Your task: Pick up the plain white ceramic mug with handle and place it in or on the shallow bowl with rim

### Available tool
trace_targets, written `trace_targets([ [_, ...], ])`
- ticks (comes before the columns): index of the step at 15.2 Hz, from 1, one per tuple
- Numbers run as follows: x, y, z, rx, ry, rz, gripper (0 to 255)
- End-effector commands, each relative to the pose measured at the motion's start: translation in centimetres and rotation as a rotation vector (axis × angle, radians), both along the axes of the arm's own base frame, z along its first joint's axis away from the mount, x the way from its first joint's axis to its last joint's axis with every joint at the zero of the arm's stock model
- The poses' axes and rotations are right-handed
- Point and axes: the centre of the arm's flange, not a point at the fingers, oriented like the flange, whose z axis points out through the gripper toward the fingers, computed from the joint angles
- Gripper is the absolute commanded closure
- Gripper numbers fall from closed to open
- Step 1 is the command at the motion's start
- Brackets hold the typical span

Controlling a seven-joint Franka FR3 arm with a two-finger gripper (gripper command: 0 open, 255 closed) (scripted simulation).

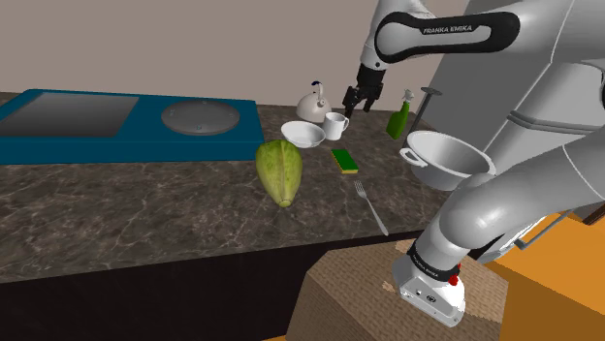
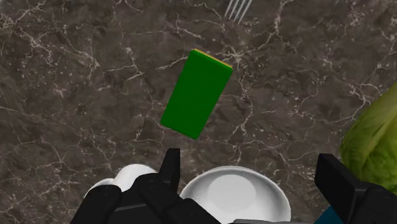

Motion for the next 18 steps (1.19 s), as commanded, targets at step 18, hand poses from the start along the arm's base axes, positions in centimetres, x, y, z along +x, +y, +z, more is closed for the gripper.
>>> trace_targets([
  [18, 17.4, -14.7, -11.3, 0.044, 0.001, -0.004, 0],
])
